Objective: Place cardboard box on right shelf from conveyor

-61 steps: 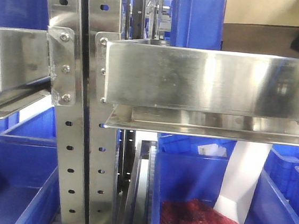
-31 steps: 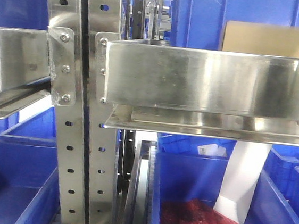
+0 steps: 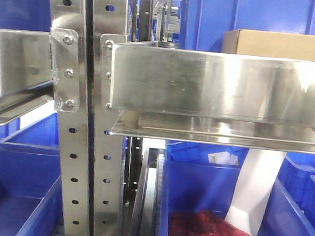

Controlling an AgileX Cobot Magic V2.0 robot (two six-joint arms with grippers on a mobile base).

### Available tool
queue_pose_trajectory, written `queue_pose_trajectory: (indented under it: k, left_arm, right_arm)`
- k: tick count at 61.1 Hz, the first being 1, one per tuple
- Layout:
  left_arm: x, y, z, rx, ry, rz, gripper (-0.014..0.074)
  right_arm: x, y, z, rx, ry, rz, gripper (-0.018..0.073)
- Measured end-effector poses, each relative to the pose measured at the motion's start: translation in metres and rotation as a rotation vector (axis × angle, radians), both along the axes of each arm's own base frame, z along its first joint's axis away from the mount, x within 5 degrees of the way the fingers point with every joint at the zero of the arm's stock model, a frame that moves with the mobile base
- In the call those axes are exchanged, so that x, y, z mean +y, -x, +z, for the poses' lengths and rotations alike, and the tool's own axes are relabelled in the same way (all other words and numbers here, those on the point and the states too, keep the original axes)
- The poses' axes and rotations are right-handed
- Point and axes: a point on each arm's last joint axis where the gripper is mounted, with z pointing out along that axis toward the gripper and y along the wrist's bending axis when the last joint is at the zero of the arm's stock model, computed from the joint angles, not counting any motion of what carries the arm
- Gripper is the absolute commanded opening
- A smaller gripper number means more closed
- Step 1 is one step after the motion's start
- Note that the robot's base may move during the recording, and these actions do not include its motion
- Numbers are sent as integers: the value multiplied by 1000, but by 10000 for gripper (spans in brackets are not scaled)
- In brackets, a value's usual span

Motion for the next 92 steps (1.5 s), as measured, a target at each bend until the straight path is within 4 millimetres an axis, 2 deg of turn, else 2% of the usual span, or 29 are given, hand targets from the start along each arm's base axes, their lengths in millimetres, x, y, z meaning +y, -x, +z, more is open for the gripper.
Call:
queue_pose_trajectory:
  k: [7,14,48,61,73,84,92]
  left_arm:
    - [0,0,0,0,0,0,-116]
    - [0,0,0,0,0,0,-116]
    - [0,0,0,0,0,0,-116]
    - [0,0,0,0,0,0,-115]
    - [0,0,0,0,0,0,-116]
    - [0,0,0,0,0,0,-116]
    - [0,0,0,0,0,0,-116]
  right_arm:
    - [-2,20,5,-60,-72,-9,36]
    - [-3,28,7,-91,-90,-10,36]
    - [-3,29,7,-92,-93,-10,36]
    - [-6,27,-2,-87,-54,-40,36]
    - [-19,37,-28,-170,-34,-181,36]
    - [-27,51,-70,-243,-50,-295,36]
    - [-29,54,-106,-230,-45,-324,36]
